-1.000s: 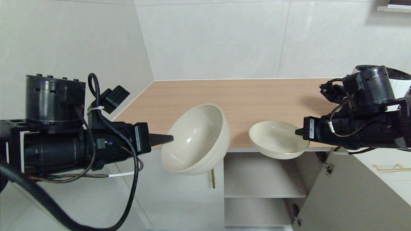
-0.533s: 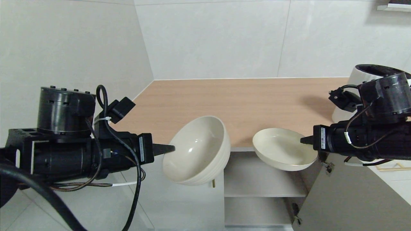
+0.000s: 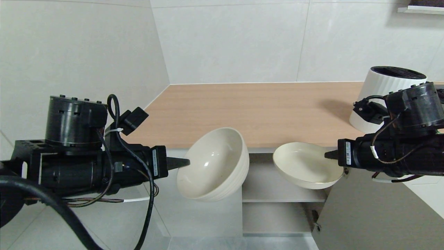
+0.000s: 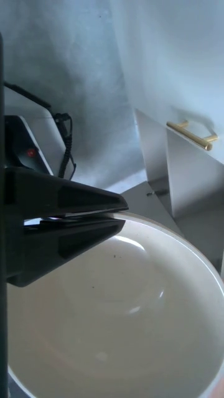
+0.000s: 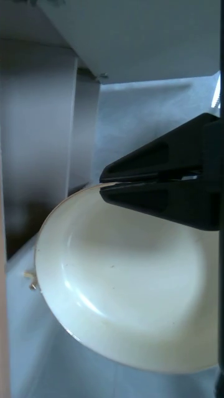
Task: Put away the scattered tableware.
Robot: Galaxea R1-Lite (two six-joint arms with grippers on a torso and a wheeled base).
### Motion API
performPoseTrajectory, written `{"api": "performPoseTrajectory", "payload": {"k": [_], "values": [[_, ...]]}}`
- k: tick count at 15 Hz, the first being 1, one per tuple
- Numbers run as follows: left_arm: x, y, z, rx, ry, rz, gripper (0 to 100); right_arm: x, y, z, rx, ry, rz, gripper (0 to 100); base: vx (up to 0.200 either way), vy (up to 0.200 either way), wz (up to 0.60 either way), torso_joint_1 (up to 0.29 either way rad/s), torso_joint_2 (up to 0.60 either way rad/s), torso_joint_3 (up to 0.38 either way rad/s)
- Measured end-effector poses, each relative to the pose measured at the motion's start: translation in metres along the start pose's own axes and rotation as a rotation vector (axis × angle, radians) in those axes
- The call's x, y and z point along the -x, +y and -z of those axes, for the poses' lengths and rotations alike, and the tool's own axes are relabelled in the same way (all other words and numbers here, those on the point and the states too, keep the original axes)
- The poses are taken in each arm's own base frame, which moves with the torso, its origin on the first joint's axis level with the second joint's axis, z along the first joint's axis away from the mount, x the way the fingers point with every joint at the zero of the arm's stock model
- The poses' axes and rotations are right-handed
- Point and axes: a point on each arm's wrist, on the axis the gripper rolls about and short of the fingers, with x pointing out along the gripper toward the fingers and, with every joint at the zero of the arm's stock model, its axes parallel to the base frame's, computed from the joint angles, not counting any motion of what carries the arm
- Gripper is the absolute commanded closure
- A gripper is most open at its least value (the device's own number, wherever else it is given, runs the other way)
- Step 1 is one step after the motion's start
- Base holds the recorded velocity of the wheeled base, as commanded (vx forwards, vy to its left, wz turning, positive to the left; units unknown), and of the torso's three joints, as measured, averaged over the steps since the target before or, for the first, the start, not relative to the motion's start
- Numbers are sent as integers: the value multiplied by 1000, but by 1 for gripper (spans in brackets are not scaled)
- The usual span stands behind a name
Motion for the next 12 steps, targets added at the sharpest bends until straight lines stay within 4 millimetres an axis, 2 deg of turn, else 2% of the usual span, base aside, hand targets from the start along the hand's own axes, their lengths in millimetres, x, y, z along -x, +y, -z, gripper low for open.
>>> {"api": "performPoseTrajectory", "payload": {"k": [6, 12], "values": [[-5, 2, 1, 5, 14, -9, 100, -14, -1, 3, 3, 18, 16, 100, 0, 0, 0, -4, 12, 8], [-9, 4, 1, 9, 25, -14, 100, -19, -1, 5, 5, 33, 22, 100, 0, 0, 0, -171, 405, 222]]}}
